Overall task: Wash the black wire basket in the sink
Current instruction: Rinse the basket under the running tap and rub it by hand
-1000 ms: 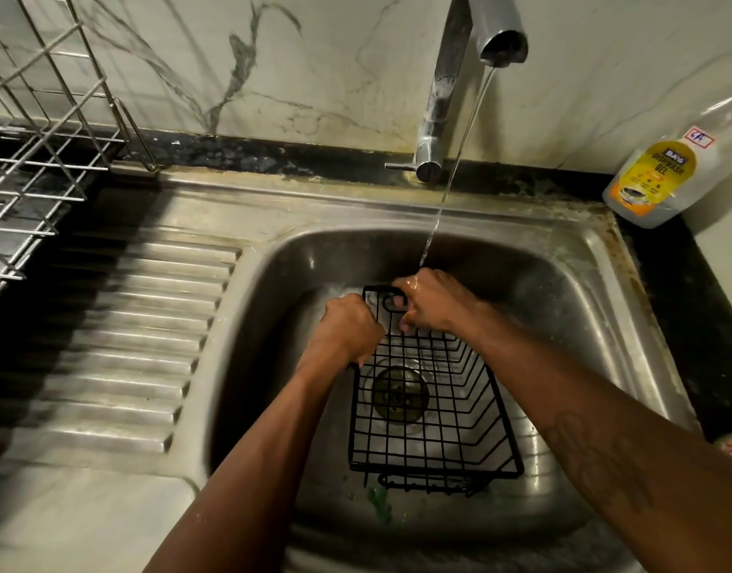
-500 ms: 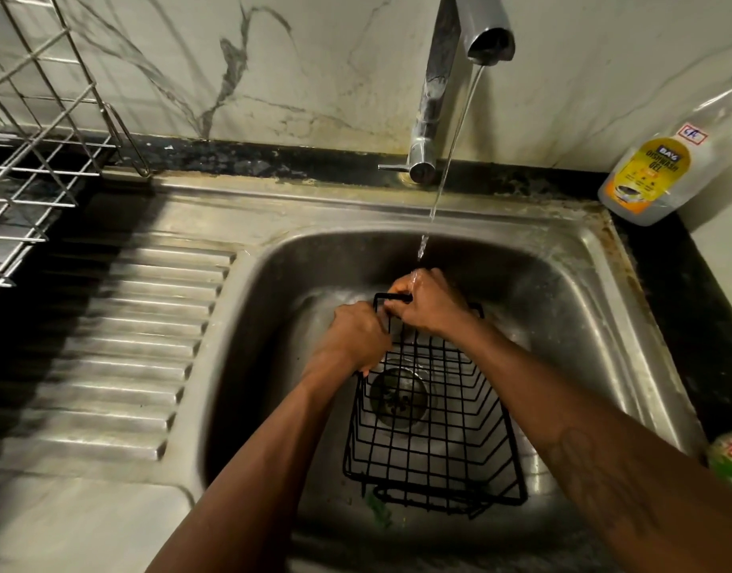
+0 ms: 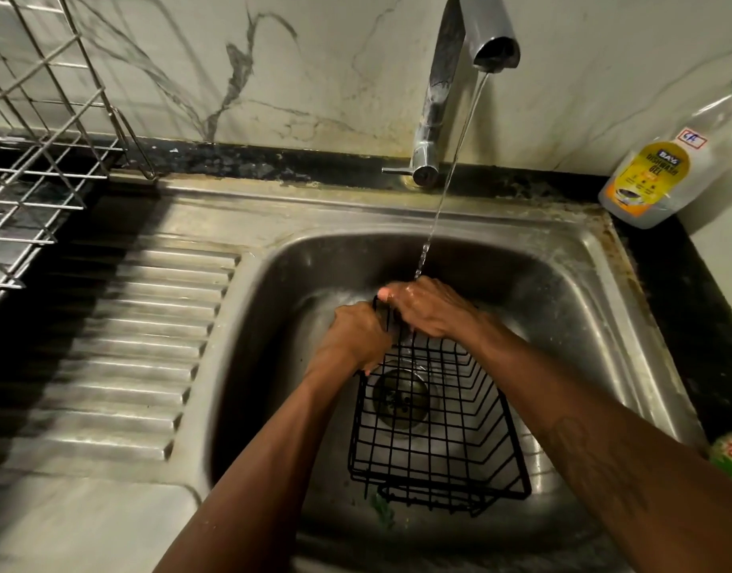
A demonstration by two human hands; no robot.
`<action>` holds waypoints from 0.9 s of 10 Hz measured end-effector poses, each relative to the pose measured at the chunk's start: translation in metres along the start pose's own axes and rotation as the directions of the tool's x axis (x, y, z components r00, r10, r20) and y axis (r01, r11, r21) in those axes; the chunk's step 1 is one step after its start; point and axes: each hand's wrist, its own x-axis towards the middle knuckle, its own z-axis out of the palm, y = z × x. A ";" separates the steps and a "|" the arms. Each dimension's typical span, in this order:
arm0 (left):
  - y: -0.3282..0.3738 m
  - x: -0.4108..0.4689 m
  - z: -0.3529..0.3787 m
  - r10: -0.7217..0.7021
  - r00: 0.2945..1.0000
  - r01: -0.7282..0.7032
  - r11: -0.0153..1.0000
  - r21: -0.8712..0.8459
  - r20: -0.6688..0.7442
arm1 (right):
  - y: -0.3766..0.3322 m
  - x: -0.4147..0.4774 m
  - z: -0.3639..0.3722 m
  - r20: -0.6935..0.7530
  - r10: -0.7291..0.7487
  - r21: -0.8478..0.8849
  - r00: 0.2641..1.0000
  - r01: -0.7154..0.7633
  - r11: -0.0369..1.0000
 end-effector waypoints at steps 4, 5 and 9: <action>-0.011 0.008 -0.003 -0.074 0.994 0.078 0.996 0.048 -0.079 | 0.005 -0.006 -0.001 -0.153 0.025 -0.135 0.988 -0.046 0.990; -0.013 0.006 0.000 -0.075 0.988 0.084 0.994 0.067 -0.132 | 0.002 -0.001 -0.003 -0.070 0.021 -0.109 0.997 -0.029 0.994; -0.009 0.005 -0.006 -0.193 0.971 0.182 0.980 -0.086 -0.139 | 0.003 0.002 -0.010 -0.042 0.200 -0.104 0.979 -0.204 0.974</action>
